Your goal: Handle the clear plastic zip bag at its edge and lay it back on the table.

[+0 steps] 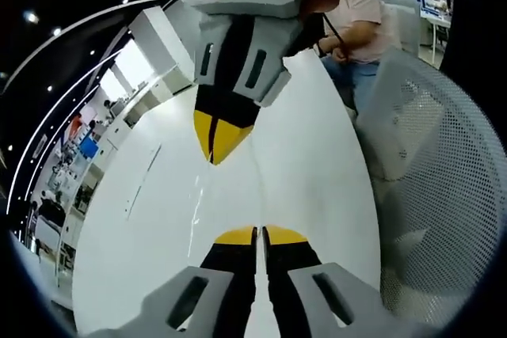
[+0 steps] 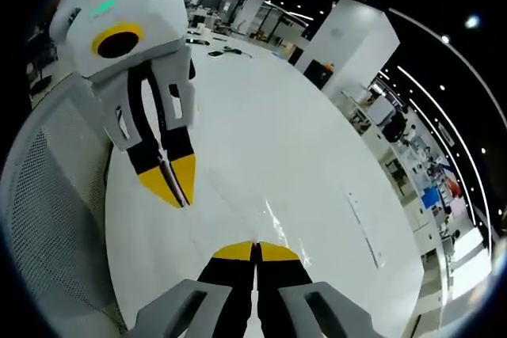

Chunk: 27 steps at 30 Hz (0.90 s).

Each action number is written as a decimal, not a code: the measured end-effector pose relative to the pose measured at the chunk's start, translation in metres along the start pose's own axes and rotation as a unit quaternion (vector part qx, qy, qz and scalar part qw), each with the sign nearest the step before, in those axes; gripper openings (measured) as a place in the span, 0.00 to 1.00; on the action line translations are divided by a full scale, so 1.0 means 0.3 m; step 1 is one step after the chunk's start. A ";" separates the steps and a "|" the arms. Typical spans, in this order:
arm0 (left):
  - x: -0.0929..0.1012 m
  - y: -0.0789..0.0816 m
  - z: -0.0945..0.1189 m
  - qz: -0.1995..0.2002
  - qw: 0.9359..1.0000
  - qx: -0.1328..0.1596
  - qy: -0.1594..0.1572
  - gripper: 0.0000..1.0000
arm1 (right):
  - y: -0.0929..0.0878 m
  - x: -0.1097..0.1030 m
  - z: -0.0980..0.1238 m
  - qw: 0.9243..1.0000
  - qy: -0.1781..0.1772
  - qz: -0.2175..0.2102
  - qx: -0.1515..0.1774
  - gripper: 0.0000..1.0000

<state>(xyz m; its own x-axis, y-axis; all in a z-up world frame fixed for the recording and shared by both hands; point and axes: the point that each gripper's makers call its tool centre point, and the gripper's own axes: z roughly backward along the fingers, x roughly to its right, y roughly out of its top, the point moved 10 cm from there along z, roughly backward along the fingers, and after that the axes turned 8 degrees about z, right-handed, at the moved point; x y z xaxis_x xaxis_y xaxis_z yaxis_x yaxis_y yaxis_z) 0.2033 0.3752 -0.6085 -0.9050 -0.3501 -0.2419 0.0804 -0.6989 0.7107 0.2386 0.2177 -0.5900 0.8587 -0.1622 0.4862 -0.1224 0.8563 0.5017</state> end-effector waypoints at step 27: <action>0.031 -0.125 0.093 0.111 0.993 0.007 0.039 0.00 | -0.071 0.022 -0.123 0.999 0.011 0.010 -0.039 0.00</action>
<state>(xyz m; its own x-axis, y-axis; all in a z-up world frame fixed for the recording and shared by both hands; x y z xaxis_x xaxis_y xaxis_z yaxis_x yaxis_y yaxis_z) 0.1803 0.4154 -0.6189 -0.8307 -0.5417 -0.1284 0.2672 -0.5903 0.7617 0.2653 0.2165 -0.6240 0.8670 -0.1354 0.4796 -0.1008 0.8948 0.4348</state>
